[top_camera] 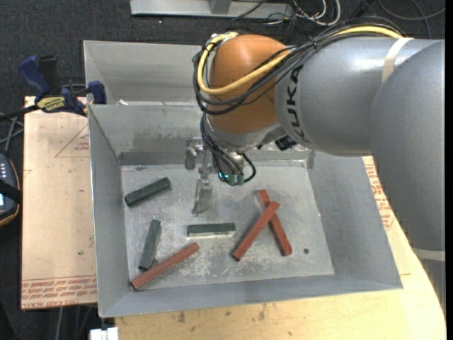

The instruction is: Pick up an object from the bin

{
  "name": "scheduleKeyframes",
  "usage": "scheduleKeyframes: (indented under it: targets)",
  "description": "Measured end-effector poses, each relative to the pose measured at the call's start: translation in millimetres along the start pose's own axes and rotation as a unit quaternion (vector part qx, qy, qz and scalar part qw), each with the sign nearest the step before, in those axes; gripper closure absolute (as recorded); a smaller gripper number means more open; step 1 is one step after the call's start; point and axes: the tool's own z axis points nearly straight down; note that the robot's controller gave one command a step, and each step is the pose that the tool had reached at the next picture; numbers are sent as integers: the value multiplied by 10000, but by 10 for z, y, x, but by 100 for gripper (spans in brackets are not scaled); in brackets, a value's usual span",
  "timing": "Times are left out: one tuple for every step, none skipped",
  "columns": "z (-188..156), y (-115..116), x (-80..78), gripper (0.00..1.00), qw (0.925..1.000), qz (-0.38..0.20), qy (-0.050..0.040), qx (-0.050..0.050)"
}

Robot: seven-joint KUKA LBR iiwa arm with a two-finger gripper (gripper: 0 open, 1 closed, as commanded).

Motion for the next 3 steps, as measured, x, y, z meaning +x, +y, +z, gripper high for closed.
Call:
scheduleKeyframes:
  targets:
    - [-45,-6,-19,0,10000,12,-39,-5]
    - [502,-241,250,0,10000,-34,-61,-11]
    - [718,-319,345,0,10000,-64,-23,4]
